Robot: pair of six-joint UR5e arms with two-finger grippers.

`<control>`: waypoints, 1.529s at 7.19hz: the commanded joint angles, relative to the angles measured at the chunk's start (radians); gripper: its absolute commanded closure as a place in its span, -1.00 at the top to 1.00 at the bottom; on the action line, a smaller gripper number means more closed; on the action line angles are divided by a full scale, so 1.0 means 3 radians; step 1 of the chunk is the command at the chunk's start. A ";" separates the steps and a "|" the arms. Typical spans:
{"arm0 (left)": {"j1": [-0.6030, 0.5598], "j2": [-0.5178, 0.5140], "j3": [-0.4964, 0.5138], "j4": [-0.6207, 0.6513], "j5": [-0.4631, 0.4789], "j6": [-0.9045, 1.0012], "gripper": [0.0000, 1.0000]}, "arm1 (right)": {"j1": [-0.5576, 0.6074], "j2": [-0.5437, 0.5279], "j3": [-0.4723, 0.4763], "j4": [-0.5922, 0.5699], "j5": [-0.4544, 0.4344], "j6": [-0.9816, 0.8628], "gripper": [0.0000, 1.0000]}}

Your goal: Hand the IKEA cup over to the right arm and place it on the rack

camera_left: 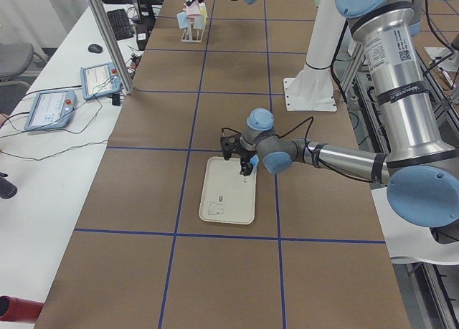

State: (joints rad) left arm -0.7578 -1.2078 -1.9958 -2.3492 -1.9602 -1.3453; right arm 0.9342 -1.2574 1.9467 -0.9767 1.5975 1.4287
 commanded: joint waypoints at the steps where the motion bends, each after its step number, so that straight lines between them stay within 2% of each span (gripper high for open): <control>1: 0.0275 0.0068 -0.0035 0.0185 0.0066 -0.0010 0.88 | 0.0234 -0.0007 -0.0056 -0.0236 -0.0028 -0.0507 -1.00; 2: 0.0291 0.0068 -0.0035 0.0191 0.0051 -0.0010 0.71 | 0.0326 -0.0118 -0.0087 -0.0247 -0.0033 -0.0685 -1.00; 3: 0.0301 0.0038 -0.0020 0.0196 0.0040 -0.0010 0.41 | 0.0433 -0.0195 -0.0158 -0.0222 -0.0038 -0.0874 -1.00; 4: 0.0302 0.0027 -0.0025 0.0201 0.0035 -0.0020 -0.12 | 0.0617 -0.0206 -0.0250 -0.0242 -0.0033 -0.0998 -1.00; 6: 0.0327 -0.0156 0.0010 0.0298 0.0020 -0.0051 -1.00 | 0.0959 -0.0196 -0.0653 -0.0227 0.0013 -0.1482 -1.00; 7: 0.0337 -0.0177 -0.0015 0.0319 -0.0021 -0.0046 -1.00 | 0.1012 -0.0186 -0.0786 -0.0222 0.0023 -0.1525 -1.00; 8: 0.0307 -0.0202 -0.0091 0.0324 -0.0254 -0.0046 -1.00 | 0.1017 -0.0155 -0.0909 -0.0221 0.0023 -0.1536 -1.00; 10: -0.0135 -0.0248 -0.0224 0.0329 -0.0587 0.0000 -1.00 | 0.1017 -0.0069 -0.1216 -0.0211 0.0023 -0.1567 -1.00; 11: -0.0255 -0.0350 -0.0225 0.0329 -0.0644 0.0000 -1.00 | 0.1017 -0.0007 -0.1334 -0.0211 0.0023 -0.1597 -1.00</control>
State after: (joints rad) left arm -0.7731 -1.2842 -2.0564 -2.2511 -2.1133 -1.3482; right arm 1.2387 -1.2822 1.5948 -1.0405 1.6041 0.9588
